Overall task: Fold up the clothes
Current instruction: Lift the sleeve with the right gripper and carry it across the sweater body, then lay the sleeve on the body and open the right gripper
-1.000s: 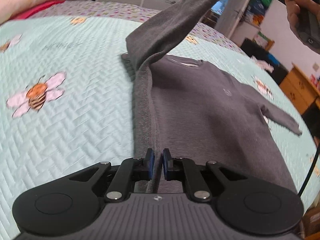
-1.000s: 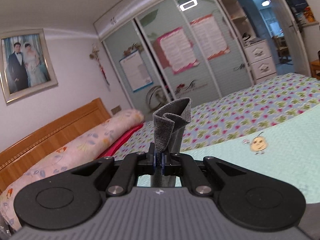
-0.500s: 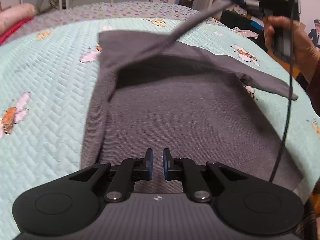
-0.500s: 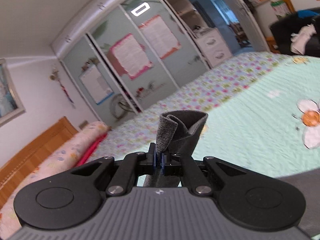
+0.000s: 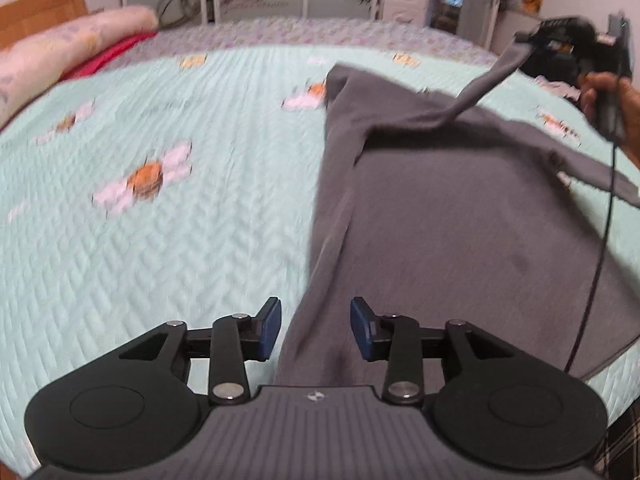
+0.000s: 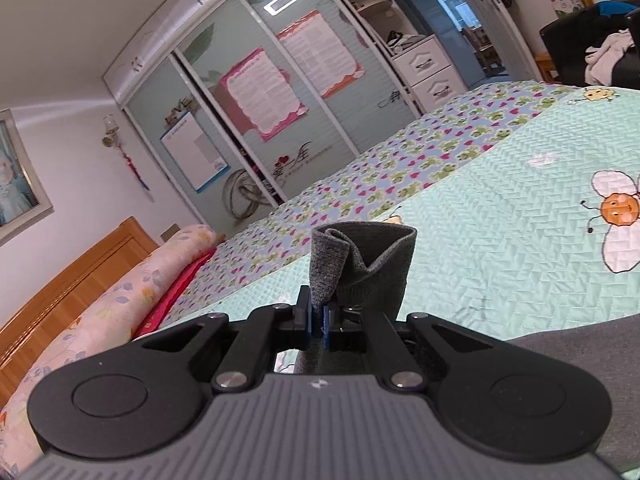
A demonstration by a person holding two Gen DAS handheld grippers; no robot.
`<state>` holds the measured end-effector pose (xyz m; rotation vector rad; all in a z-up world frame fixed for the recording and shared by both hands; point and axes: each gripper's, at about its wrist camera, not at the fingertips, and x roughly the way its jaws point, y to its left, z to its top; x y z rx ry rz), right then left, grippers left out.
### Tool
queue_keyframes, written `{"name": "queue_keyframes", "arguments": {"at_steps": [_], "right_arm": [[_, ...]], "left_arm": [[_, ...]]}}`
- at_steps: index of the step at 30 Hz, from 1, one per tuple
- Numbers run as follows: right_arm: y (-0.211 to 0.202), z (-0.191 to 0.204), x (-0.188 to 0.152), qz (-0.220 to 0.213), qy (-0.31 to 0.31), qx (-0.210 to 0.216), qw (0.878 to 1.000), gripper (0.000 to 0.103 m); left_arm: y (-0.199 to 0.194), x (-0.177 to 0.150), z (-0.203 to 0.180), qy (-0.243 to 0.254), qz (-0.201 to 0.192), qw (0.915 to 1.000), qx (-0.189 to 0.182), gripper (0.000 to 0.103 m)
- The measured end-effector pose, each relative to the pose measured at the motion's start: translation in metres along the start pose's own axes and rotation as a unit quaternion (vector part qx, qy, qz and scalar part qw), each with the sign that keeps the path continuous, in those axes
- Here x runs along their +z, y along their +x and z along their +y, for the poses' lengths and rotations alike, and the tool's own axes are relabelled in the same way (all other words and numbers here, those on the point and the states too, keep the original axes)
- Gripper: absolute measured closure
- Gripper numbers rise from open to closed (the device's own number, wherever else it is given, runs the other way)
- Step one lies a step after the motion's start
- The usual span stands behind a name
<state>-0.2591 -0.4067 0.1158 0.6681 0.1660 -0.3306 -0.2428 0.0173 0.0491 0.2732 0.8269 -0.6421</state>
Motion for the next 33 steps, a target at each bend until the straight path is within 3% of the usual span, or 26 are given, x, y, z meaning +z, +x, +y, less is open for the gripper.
{"name": "queue_keyframes", "arguments": {"at_steps": [3,4,5,6,12,16,19,21,25,28,30,33], "right_arm": [[0.001,0.005,0.003,0.002,-0.005,0.009,1.000,0.099],[0.002,0.007,0.005,0.004,-0.008,0.011,1.000,0.099],[0.003,0.009,0.006,0.005,-0.011,0.013,1.000,0.099],[0.005,0.012,0.008,0.007,-0.016,0.015,1.000,0.099],[0.010,0.030,0.035,-0.014,-0.036,0.021,0.999,0.099],[0.009,0.030,0.051,-0.034,-0.042,0.012,0.998,0.099],[0.011,0.020,0.046,-0.031,-0.045,-0.019,0.998,0.099],[0.013,0.009,0.036,-0.025,-0.046,-0.048,0.997,0.099],[0.022,-0.017,0.017,-0.004,-0.021,-0.065,0.998,0.097],[0.025,-0.033,0.004,0.009,-0.002,-0.077,0.997,0.089],[0.019,-0.045,-0.003,0.016,0.018,-0.098,0.995,0.075],[0.006,-0.065,-0.012,0.022,0.049,-0.136,0.989,0.071]], "left_arm": [[0.015,-0.007,-0.003,0.008,0.026,0.9994,0.020,0.060],[0.018,-0.009,-0.004,0.009,0.033,0.9992,0.021,0.066],[0.018,-0.009,-0.005,0.006,0.037,0.9992,0.013,0.089],[0.018,-0.008,-0.006,0.003,0.041,0.9991,0.006,0.098],[-0.011,0.007,-0.053,0.081,0.011,0.9962,-0.030,0.098],[0.001,0.003,-0.079,0.119,0.027,0.9912,-0.051,0.094],[0.019,-0.004,-0.091,0.133,0.047,0.9880,-0.063,0.087],[0.026,-0.005,-0.089,0.117,0.053,0.9886,-0.079,0.082],[0.027,-0.001,-0.079,0.082,0.054,0.9872,-0.126,0.063],[0.021,-0.001,-0.075,0.067,0.052,0.9808,-0.175,0.054],[0.014,-0.005,-0.072,0.047,0.053,0.9753,-0.209,0.053],[0.006,-0.007,-0.050,-0.013,0.045,0.9618,-0.270,0.053]]}}
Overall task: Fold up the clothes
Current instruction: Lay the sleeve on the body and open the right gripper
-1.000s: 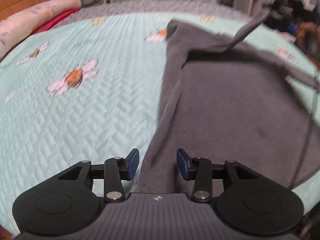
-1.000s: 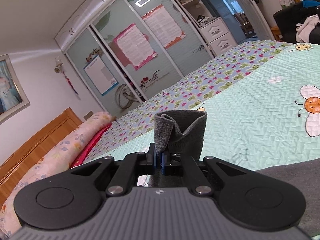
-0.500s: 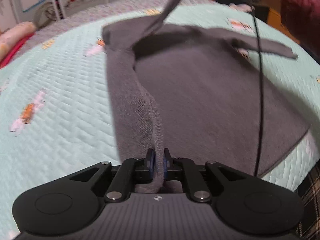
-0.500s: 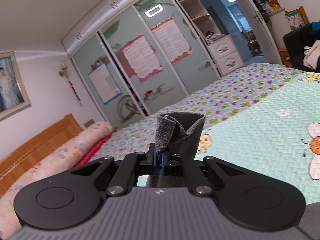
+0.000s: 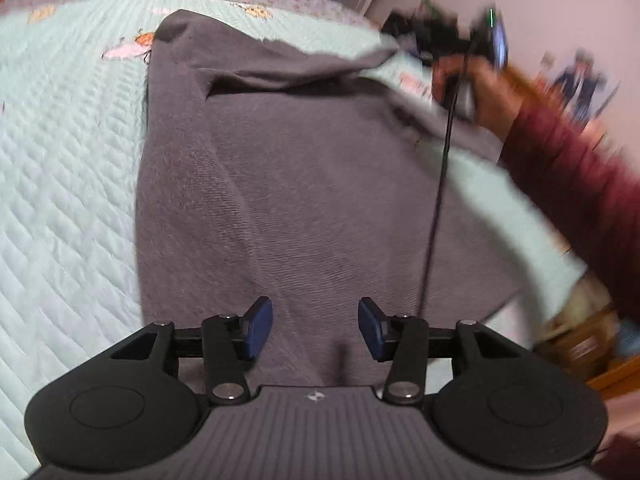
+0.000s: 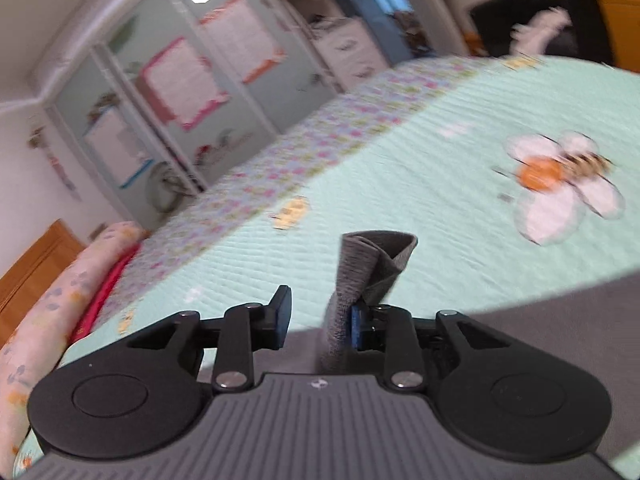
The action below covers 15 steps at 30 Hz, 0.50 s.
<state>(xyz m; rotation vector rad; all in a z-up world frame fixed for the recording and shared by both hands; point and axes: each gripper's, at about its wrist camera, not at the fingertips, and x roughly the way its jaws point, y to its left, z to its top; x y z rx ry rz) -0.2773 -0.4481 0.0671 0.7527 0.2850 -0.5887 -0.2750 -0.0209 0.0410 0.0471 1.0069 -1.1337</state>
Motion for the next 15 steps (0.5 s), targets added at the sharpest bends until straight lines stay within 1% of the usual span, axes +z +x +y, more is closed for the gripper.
{"name": "queue_keyframes", "arguments": {"at_steps": [1,2,3,5,6,7,9,11,12,13,14,15], "right_arm": [[-0.004,-0.009,-0.002,0.001,0.013,-0.015,1.000,0.069],[-0.010,-0.019,-0.002,0.002,0.033,-0.034,0.999,0.068],[-0.017,-0.029,-0.003,0.002,0.050,-0.044,0.998,0.068],[-0.035,-0.048,-0.007,-0.001,0.083,-0.061,0.995,0.067],[-0.044,-0.054,-0.010,-0.007,0.092,-0.064,0.994,0.065],[-0.055,-0.060,-0.012,-0.014,0.102,-0.062,0.993,0.060],[-0.075,-0.064,-0.015,-0.010,0.112,-0.057,0.992,0.059],[-0.103,-0.054,-0.027,-0.014,0.103,-0.022,0.994,0.058],[-0.115,-0.044,-0.036,-0.003,0.091,-0.004,0.996,0.058],[-0.128,-0.031,-0.047,0.018,0.073,0.019,0.997,0.058],[-0.142,-0.013,-0.064,0.049,0.047,0.054,0.996,0.058],[-0.145,0.004,-0.086,0.099,0.027,0.088,0.991,0.058]], "left_arm": [[-0.008,-0.001,0.005,-0.023,-0.013,0.9994,-0.023,0.053],[-0.017,-0.002,0.009,-0.046,-0.027,0.9976,-0.044,0.053],[-0.027,-0.004,0.014,-0.066,-0.043,0.9952,-0.058,0.053],[-0.045,-0.005,0.026,-0.101,-0.076,0.9893,-0.073,0.053],[-0.053,-0.006,0.031,-0.110,-0.088,0.9873,-0.074,0.053],[-0.058,-0.005,0.035,-0.115,-0.097,0.9863,-0.068,0.053],[-0.067,-0.007,0.039,-0.120,-0.111,0.9859,-0.035,0.053],[-0.068,-0.010,0.041,-0.127,-0.115,0.9852,-0.008,0.053],[-0.067,-0.012,0.041,-0.128,-0.114,0.9852,0.001,0.053],[-0.063,-0.013,0.040,-0.123,-0.106,0.9866,-0.001,0.053],[-0.060,-0.015,0.038,-0.119,-0.099,0.9880,-0.002,0.053],[-0.056,-0.016,0.034,-0.111,-0.091,0.9897,-0.004,0.053]]}}
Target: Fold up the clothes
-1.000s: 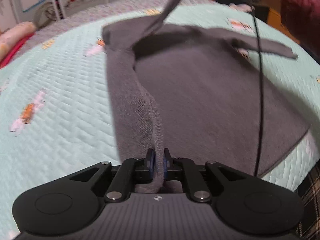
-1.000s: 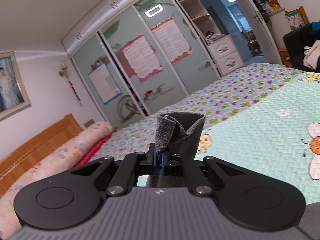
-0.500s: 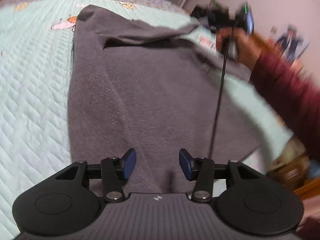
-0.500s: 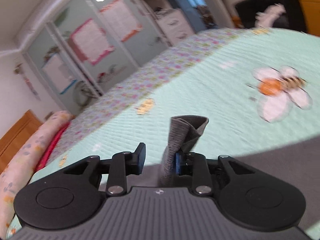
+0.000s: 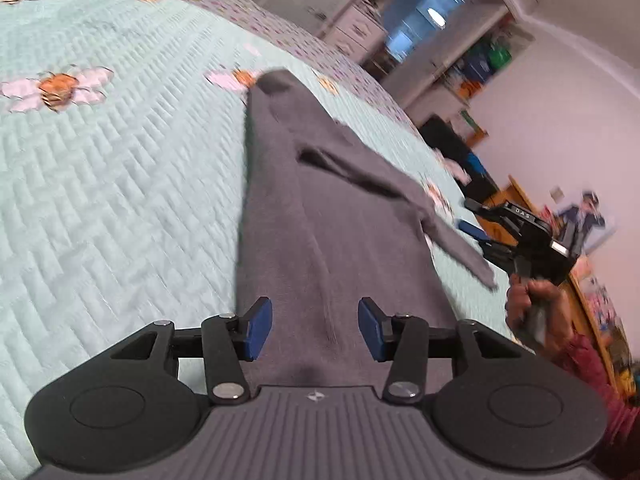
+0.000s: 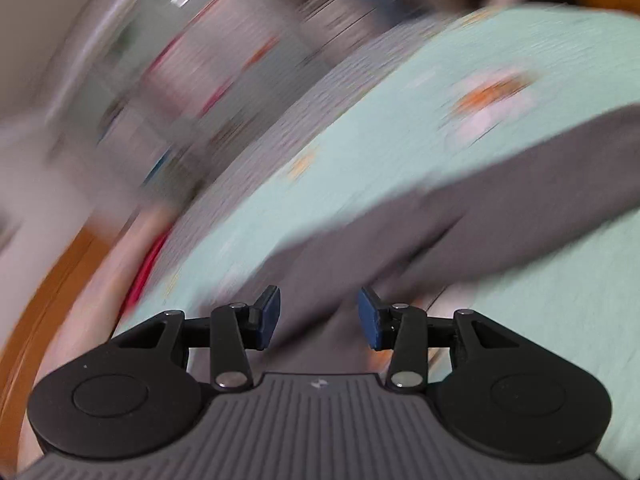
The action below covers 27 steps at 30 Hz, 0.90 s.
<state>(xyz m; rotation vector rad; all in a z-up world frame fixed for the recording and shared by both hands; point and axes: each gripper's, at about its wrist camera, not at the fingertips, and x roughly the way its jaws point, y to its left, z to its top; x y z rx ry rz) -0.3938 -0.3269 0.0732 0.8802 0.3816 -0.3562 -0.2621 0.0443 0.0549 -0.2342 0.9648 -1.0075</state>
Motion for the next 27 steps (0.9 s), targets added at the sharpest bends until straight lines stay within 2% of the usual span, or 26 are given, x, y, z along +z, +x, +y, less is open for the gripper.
{"name": "queue_keyframes", "arguments": {"at_steps": [1,3,6,8,12,14,16,22,24,26,27], "right_arm": [[0.005,0.016,-0.023,0.052,-0.018,0.031,0.998,0.058],[0.014,0.047,-0.070,0.156,-0.054,0.094,0.982,0.059],[0.036,0.073,-0.127,0.257,-0.042,0.132,0.956,0.059],[0.048,0.083,-0.150,0.290,-0.027,0.140,0.946,0.059],[0.062,0.096,-0.174,0.334,-0.016,0.136,0.933,0.059],[0.065,0.101,-0.181,0.344,-0.022,0.139,0.928,0.070],[0.064,0.106,-0.186,0.341,-0.042,0.132,0.930,0.100],[0.044,0.121,-0.181,0.295,-0.134,0.123,0.938,0.100],[0.047,0.120,-0.188,0.296,-0.153,0.108,0.937,0.100],[0.051,0.121,-0.197,0.286,-0.201,0.089,0.933,0.100],[0.052,0.123,-0.200,0.281,-0.204,0.094,0.933,0.100]], "left_arm": [[0.002,-0.004,-0.006,0.017,0.008,0.9998,0.001,0.053],[0.005,-0.010,-0.017,0.052,0.014,0.9985,0.012,0.053],[0.000,-0.012,-0.014,0.061,0.009,0.9980,0.018,0.053],[-0.004,-0.012,-0.008,0.052,0.004,0.9985,0.011,0.053],[-0.010,-0.009,0.013,0.037,-0.004,0.9992,0.012,0.053],[-0.013,-0.009,0.020,0.029,-0.008,0.9994,0.015,0.053],[-0.016,-0.009,0.025,0.017,-0.012,0.9997,0.016,0.053],[-0.021,-0.010,0.032,0.015,-0.012,0.9997,0.018,0.053],[-0.019,-0.010,0.031,0.019,-0.009,0.9996,0.019,0.053],[-0.017,-0.011,0.030,0.024,-0.005,0.9995,0.020,0.053],[-0.016,-0.011,0.027,0.031,-0.004,0.9993,0.019,0.053]]}}
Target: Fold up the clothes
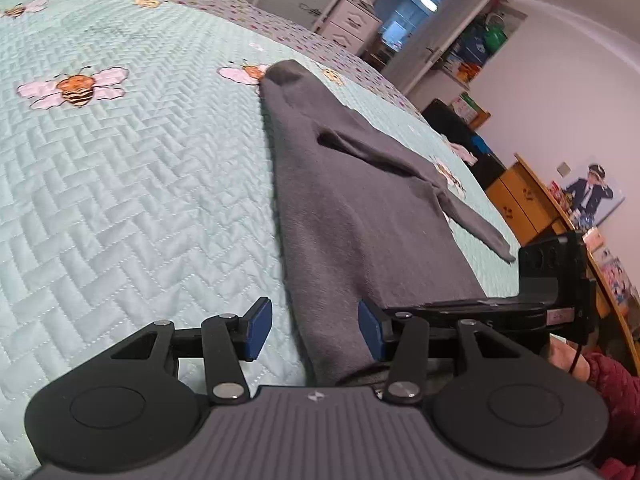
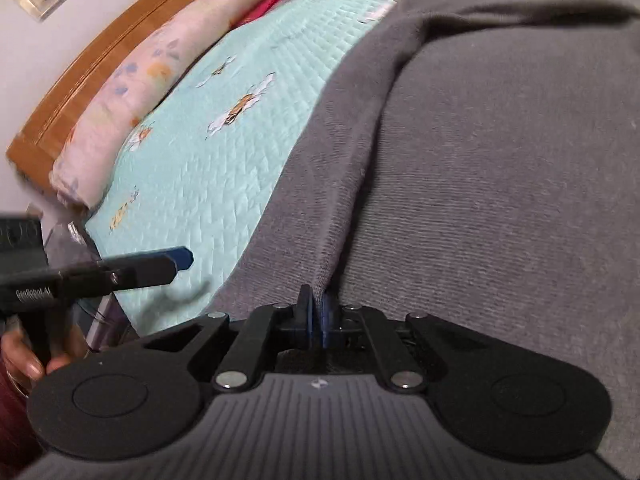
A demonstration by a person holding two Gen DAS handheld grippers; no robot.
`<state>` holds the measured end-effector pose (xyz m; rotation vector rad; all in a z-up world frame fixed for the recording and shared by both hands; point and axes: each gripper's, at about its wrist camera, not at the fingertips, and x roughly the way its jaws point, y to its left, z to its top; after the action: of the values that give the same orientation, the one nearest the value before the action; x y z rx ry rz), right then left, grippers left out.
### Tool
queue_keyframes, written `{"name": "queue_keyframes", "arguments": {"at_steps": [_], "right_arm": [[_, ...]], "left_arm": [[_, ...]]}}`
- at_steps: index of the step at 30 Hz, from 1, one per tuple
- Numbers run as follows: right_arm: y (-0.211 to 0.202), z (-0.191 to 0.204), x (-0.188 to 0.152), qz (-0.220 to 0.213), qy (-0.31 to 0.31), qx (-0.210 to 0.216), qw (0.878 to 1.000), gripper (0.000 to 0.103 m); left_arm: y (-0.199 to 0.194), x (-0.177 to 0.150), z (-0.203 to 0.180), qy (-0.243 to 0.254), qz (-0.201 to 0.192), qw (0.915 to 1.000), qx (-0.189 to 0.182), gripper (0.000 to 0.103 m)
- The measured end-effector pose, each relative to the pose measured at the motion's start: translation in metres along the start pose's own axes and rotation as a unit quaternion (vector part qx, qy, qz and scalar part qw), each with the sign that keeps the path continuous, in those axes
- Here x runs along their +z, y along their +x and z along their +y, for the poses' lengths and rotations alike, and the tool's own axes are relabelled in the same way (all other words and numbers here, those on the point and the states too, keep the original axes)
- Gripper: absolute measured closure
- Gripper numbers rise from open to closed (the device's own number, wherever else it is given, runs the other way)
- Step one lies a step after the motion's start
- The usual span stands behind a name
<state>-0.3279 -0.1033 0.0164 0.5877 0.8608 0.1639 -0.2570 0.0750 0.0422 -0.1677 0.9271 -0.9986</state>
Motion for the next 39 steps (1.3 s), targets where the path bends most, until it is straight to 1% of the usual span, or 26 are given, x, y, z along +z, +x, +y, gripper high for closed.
{"name": "queue_keyframes", "arguments": {"at_steps": [2,6,8,10,12,13,15,16,17,18,19,20,21,24,26,28,30,32,35,36,37,38,39], "right_arm": [[-0.003,0.001,-0.001,-0.003,-0.013,-0.005,1.000,0.100],[-0.011,0.008,0.001,-0.012,-0.042,-0.014,0.999,0.100],[-0.015,0.010,0.001,-0.019,-0.061,-0.024,0.998,0.100],[-0.012,0.008,-0.002,-0.014,-0.069,-0.032,0.997,0.100],[-0.011,-0.004,-0.005,-0.012,-0.029,-0.012,0.999,0.100],[-0.013,-0.014,-0.003,-0.012,0.005,0.004,1.000,0.099],[-0.016,-0.034,0.000,-0.013,0.072,0.036,0.997,0.097],[-0.018,-0.045,0.002,-0.013,0.105,0.053,0.993,0.091],[-0.022,-0.055,0.005,-0.026,0.136,0.066,0.988,0.084],[-0.024,-0.064,0.008,-0.038,0.161,0.079,0.983,0.073],[-0.023,-0.070,0.014,-0.047,0.179,0.090,0.979,0.066],[-0.021,-0.077,0.020,-0.055,0.198,0.101,0.973,0.066],[-0.020,-0.083,0.026,-0.064,0.216,0.111,0.968,0.066],[0.001,-0.094,0.052,-0.071,0.242,0.123,0.960,0.066],[0.020,-0.100,0.064,-0.064,0.264,0.136,0.953,0.066],[0.041,-0.099,0.079,-0.046,0.281,0.160,0.945,0.066],[0.049,-0.100,0.080,-0.046,0.305,0.177,0.935,0.066],[0.056,-0.102,0.082,-0.046,0.328,0.194,0.923,0.066],[0.062,-0.118,0.074,-0.059,0.382,0.238,0.891,0.066],[0.063,-0.117,0.075,-0.060,0.378,0.240,0.892,0.067],[0.063,-0.117,0.076,-0.061,0.373,0.241,0.894,0.075],[0.061,-0.114,0.077,-0.065,0.358,0.227,0.903,0.081],[0.055,-0.109,0.079,-0.075,0.337,0.209,0.915,0.092]], "left_arm": [[0.001,0.002,-0.007,0.015,-0.001,0.9999,-0.002,0.053],[0.012,0.011,-0.026,0.047,-0.003,0.9984,-0.031,0.052],[0.026,0.013,-0.036,0.071,0.006,0.9968,-0.036,0.052],[0.043,0.009,-0.042,0.086,0.028,0.9951,-0.038,0.052],[0.060,0.002,-0.043,0.100,0.060,0.9927,-0.030,0.053],[0.066,-0.002,-0.042,0.103,0.071,0.9919,-0.021,0.054],[0.068,-0.006,-0.037,0.102,0.069,0.9922,-0.023,0.054],[0.067,-0.007,-0.036,0.100,0.066,0.9925,-0.026,0.053],[0.068,-0.006,-0.035,0.099,0.067,0.9924,-0.027,0.053],[0.068,-0.005,-0.034,0.098,0.069,0.9924,-0.029,0.053],[0.069,-0.004,-0.034,0.097,0.070,0.9923,-0.030,0.053],[0.069,-0.004,-0.033,0.097,0.071,0.9923,-0.031,0.053],[0.070,-0.003,-0.033,0.097,0.072,0.9922,-0.032,0.053],[0.071,-0.003,-0.033,0.099,0.075,0.9918,-0.033,0.053],[0.071,-0.003,-0.033,0.103,0.076,0.9912,-0.033,0.053],[0.072,-0.002,-0.033,0.104,0.077,0.9910,-0.035,0.053],[0.073,-0.001,-0.030,0.098,0.078,0.9913,-0.039,0.053],[0.074,0.000,-0.027,0.092,0.078,0.9917,-0.045,0.053],[0.075,0.000,-0.025,0.087,0.079,0.9918,-0.050,0.053],[0.075,0.000,-0.025,0.087,0.080,0.9918,-0.050,0.053],[0.074,0.000,-0.025,0.087,0.080,0.9917,-0.051,0.053],[0.074,0.000,-0.026,0.087,0.080,0.9917,-0.051,0.053],[0.073,-0.001,-0.026,0.087,0.081,0.9916,-0.051,0.053]]}}
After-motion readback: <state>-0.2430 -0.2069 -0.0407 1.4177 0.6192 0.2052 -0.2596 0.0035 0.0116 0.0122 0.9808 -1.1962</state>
